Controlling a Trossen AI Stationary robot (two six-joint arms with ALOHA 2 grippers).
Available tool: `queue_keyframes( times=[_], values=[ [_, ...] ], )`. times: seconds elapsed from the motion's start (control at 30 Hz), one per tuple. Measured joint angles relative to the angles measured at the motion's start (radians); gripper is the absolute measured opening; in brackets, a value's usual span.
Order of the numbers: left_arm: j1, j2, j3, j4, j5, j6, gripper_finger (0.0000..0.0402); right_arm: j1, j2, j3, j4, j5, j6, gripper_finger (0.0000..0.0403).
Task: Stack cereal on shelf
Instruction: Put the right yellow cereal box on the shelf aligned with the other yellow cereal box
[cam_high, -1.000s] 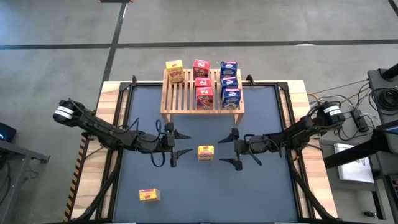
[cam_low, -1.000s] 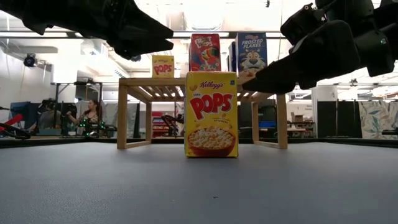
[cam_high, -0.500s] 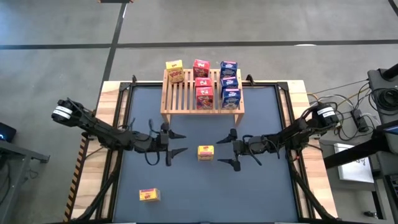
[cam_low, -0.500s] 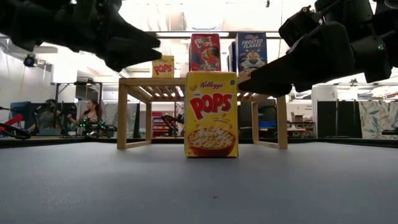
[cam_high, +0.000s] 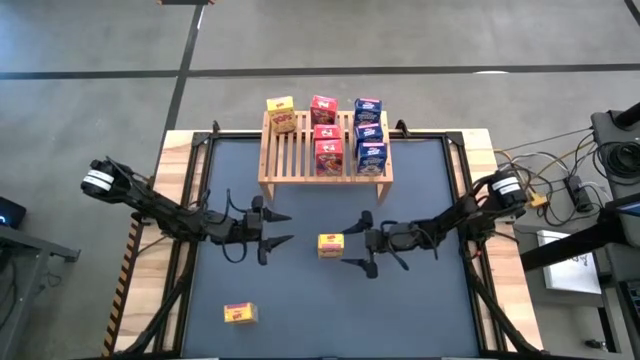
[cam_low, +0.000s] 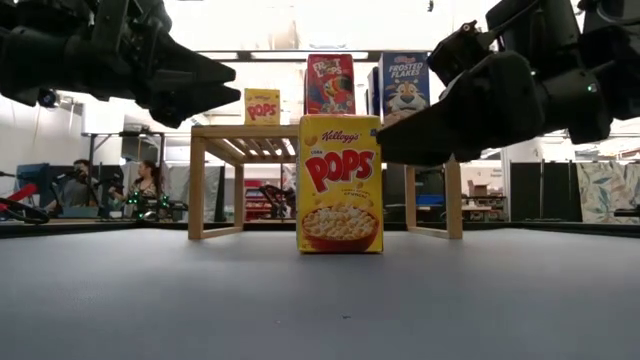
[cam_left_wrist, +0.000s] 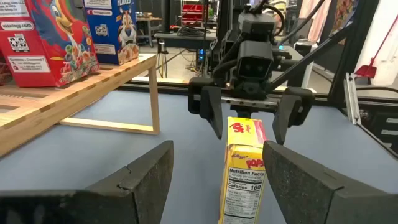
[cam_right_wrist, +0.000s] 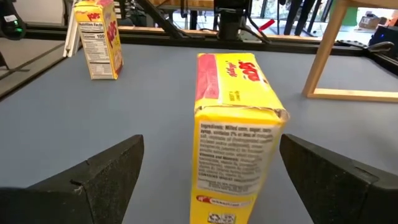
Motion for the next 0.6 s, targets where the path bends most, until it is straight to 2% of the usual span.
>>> queue_keyframes(
  times=[0.4,0.6],
  values=[
    [0.0,0.0,0.002,-0.001,0.003,-0.002,0.0231,0.0,0.046,0.028,-0.001,-0.002,-0.007,0.0365],
    [0.0,0.0,0.002,-0.002,0.003,-0.002,0.0231,0.0,0.041,0.027,0.001,-0.008,0.002,0.0331]
  ],
)
